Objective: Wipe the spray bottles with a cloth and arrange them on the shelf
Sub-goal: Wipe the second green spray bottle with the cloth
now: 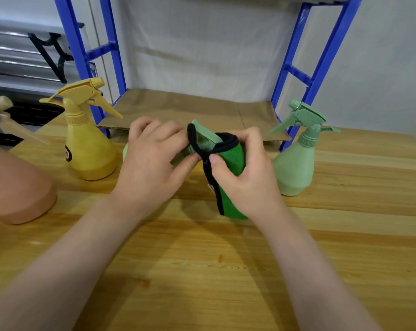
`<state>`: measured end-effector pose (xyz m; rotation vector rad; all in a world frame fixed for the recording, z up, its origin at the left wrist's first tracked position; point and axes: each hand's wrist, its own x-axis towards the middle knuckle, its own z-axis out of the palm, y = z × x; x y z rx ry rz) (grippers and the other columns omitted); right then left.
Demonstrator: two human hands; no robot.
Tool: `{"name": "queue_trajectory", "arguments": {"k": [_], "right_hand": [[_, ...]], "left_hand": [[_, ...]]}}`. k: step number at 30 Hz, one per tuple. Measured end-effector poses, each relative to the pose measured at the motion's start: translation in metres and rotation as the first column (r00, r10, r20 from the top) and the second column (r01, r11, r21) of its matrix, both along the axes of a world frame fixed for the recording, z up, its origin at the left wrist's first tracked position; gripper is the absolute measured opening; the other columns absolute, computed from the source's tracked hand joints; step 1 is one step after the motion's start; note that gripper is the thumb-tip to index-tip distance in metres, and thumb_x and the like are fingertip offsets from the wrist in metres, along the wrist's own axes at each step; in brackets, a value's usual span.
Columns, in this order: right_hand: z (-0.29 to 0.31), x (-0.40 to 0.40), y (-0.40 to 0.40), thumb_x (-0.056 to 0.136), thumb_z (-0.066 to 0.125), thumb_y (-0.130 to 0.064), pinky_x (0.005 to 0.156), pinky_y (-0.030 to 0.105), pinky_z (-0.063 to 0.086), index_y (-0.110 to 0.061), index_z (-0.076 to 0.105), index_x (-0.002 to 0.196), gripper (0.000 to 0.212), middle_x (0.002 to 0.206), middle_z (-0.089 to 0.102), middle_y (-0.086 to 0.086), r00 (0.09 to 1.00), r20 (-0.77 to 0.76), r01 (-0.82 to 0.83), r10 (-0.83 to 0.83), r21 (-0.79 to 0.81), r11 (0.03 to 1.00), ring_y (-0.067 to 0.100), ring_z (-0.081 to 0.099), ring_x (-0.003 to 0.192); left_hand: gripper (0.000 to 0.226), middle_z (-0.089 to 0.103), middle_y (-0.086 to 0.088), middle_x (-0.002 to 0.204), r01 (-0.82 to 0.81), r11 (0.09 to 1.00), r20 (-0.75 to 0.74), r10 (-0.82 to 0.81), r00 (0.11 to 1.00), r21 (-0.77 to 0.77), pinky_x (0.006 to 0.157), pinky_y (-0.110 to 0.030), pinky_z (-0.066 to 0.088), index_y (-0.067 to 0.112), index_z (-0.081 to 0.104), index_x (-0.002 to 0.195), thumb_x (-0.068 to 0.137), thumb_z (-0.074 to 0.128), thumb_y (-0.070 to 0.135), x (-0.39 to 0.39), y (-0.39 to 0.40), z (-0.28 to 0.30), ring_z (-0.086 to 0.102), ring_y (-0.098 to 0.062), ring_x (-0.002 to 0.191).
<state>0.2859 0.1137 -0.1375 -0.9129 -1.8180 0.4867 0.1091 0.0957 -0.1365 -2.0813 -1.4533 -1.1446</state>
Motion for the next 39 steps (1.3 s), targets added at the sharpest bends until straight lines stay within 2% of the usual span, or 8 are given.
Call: {"name": "queue_trajectory", "arguments": {"k": [3,7,14,18,21,27,33,39], "right_hand": [[0.000,0.001,0.003,0.081,0.065,-0.031,0.089,0.009,0.036,-0.023,0.057,0.105,0.027,0.102,0.052,-0.024,0.997,0.067,0.026,-0.035,0.122,0.992,0.006,0.050,0.105],[0.001,0.000,0.002,0.085,0.068,-0.018,0.083,0.024,0.051,-0.029,0.060,0.111,0.030,0.103,0.065,-0.012,0.992,0.006,-0.124,0.126,-0.099,0.987,0.010,0.061,0.098],[0.000,0.000,0.001,0.088,0.068,-0.022,0.079,0.017,0.048,-0.035,0.057,0.111,0.028,0.097,0.068,-0.015,0.990,0.072,-0.108,0.121,-0.160,0.981,0.000,0.062,0.091],[-0.002,-0.003,-0.001,0.090,0.063,-0.042,0.069,0.022,0.047,-0.023,0.062,0.107,0.026,0.085,0.067,-0.012,0.989,0.144,0.038,-0.041,0.026,0.999,0.006,0.061,0.078],[-0.005,-0.004,-0.001,0.093,0.046,-0.059,0.062,0.035,0.049,-0.013,0.064,0.101,0.050,0.077,0.068,-0.003,0.962,0.171,0.169,-0.213,0.241,0.956,0.017,0.064,0.069],[-0.005,0.001,0.004,0.098,0.023,-0.061,0.051,0.024,0.034,-0.008,0.068,0.084,0.071,0.060,0.062,0.001,0.907,0.164,0.283,-0.387,0.441,0.851,0.024,0.060,0.053],[-0.003,-0.001,0.003,0.098,0.041,-0.043,0.059,0.013,0.034,-0.038,0.042,0.070,0.028,0.059,0.051,-0.021,0.980,-0.133,0.169,-0.146,0.182,0.969,-0.002,0.051,0.059],[-0.002,-0.012,-0.003,0.089,0.054,-0.049,0.080,0.028,0.052,-0.030,0.059,0.097,0.021,0.087,0.067,-0.020,0.937,-0.335,-0.142,0.099,-0.107,0.984,0.004,0.064,0.086]], "left_hand": [[0.022,0.067,0.000,0.097,-0.020,0.999,-0.028,0.021,0.999,0.044,0.093,-0.043,0.033,0.013,0.070,0.100,0.090,0.063,0.031,-0.004,0.001,0.000,0.057,-0.026,0.084],[0.015,0.070,-0.002,0.100,-0.036,0.988,-0.085,0.050,0.995,0.150,0.094,-0.046,0.034,0.011,0.068,0.095,0.088,0.069,0.024,-0.009,0.002,0.002,0.056,-0.026,0.088],[0.014,0.071,0.001,0.102,0.018,0.984,-0.144,0.008,0.990,0.179,0.099,-0.044,0.031,0.011,0.069,0.097,0.088,0.066,0.021,-0.009,0.002,0.001,0.055,-0.021,0.093],[0.019,0.070,0.000,0.101,0.028,0.987,-0.100,-0.012,0.995,0.161,0.099,-0.044,0.032,0.012,0.070,0.098,0.092,0.062,0.028,-0.008,0.002,0.002,0.055,-0.019,0.093],[0.024,0.070,0.001,0.101,0.042,0.992,-0.063,-0.034,0.997,0.122,0.098,-0.042,0.031,0.012,0.071,0.099,0.094,0.060,0.033,-0.005,0.001,0.002,0.057,-0.019,0.093],[0.029,0.069,0.005,0.100,0.035,0.998,0.016,-0.036,0.999,0.055,0.097,-0.034,0.027,0.015,0.069,0.097,0.091,0.059,0.042,0.005,-0.001,-0.001,0.060,-0.019,0.089],[0.034,0.064,0.008,0.097,0.023,1.000,0.200,-0.023,0.980,0.000,0.093,-0.035,0.031,0.014,0.068,0.102,0.091,0.059,0.044,0.012,-0.001,-0.005,0.056,-0.016,0.091],[0.037,0.062,0.015,0.093,0.159,0.984,0.441,-0.109,0.891,-0.078,0.088,-0.053,0.046,0.014,0.069,0.108,0.092,0.054,0.044,0.007,0.004,-0.004,0.059,-0.010,0.092]]}}
